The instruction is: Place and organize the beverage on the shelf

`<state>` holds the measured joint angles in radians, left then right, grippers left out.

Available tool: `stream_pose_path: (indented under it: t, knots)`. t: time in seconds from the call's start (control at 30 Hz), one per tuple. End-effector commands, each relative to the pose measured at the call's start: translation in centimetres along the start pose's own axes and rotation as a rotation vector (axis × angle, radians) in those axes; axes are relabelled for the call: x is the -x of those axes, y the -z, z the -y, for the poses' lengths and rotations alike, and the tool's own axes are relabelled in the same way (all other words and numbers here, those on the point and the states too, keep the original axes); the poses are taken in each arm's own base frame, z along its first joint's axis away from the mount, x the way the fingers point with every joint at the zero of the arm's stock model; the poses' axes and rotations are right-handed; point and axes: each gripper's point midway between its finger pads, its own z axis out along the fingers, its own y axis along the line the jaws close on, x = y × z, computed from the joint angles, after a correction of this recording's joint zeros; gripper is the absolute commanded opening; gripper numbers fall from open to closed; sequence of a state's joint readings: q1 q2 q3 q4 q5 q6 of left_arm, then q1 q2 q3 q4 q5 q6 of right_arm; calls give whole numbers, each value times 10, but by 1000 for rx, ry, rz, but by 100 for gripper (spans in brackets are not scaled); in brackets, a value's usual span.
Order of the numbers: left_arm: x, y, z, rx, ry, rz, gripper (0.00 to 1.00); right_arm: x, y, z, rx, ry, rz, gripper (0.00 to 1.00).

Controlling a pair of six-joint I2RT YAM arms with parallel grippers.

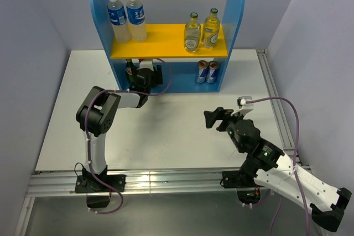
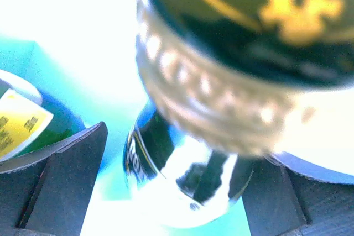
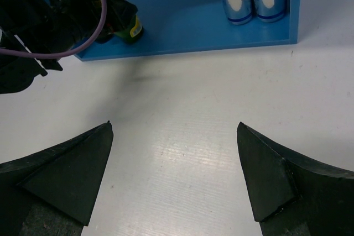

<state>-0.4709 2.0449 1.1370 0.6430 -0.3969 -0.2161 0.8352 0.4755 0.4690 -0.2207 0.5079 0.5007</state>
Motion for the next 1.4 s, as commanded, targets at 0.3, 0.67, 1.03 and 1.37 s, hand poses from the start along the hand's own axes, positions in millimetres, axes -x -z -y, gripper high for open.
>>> stream_pose_path:
  t: [0.3,0.67,1.03,1.37]
  knots:
    - [31,45,6,-27,65,75,99,11,4,-4,25,-32,47,100]
    - [3,124,14,9,12,2,99,11,5,-2,15,-44,50,100]
    - [67,270,8,-25,57,-14,97,58,10,-24,-17,-124,45,97]
    - [198,347,-17,-80,197,55,97,185,55,-63,34,-13,122,99]
